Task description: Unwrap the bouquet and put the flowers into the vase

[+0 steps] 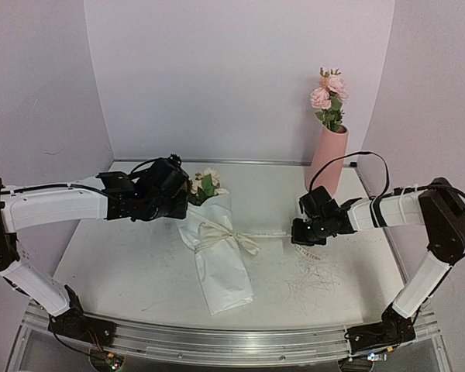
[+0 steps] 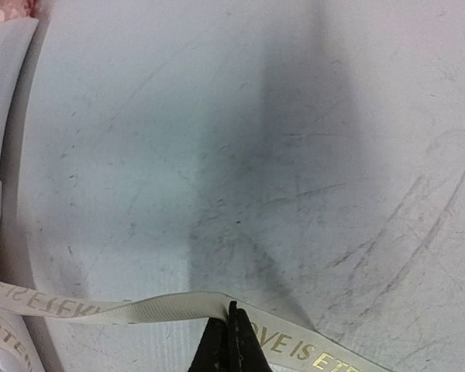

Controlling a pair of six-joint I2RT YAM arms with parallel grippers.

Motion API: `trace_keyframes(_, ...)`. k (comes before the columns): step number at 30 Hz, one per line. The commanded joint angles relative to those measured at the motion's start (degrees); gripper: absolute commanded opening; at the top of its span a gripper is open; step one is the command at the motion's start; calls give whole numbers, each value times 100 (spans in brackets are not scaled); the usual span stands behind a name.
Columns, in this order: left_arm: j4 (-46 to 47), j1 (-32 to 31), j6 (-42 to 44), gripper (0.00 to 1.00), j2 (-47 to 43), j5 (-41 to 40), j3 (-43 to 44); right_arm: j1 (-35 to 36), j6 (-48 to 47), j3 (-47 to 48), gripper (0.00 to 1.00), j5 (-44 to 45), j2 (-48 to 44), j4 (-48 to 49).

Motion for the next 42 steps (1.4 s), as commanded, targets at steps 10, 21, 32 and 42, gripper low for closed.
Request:
trace_keyframes(10,-998,1580,-1470,0,-1154,-1436,-760,-497,234,160,0,969,-210,-992)
trace_keyframes(21,-1344,2996,-1989,0,-2321,-1792,-1221,-820,561,172,0,1696,-372,-1574)
trace_keyframes(32,-1334,3082,-2023,1,-2320,-1657,-1351,-1257,1018,72,0,2448,-919,-2034)
trace_keyframes(42,-343,3084,-506,38,-2041,520,-1181,-1335,-148,402,15,1400,-1000,-1772)
